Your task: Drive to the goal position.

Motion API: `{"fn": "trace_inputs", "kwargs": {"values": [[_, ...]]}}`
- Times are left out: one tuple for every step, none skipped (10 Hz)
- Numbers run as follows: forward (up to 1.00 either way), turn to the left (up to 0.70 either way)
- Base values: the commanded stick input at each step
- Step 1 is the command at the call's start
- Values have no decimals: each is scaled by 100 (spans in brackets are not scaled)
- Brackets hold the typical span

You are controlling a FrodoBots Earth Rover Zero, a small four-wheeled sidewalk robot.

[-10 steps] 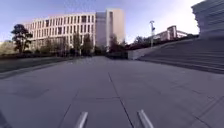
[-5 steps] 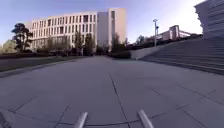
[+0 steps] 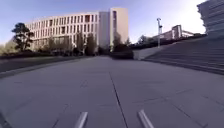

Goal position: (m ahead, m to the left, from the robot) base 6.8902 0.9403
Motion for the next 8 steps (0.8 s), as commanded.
{"fn": "trace_inputs", "kwargs": {"values": [[100, 0], [100, -16], [100, -27], [100, -27], [100, -27], [100, -9], [100, 0], [100, 0]]}}
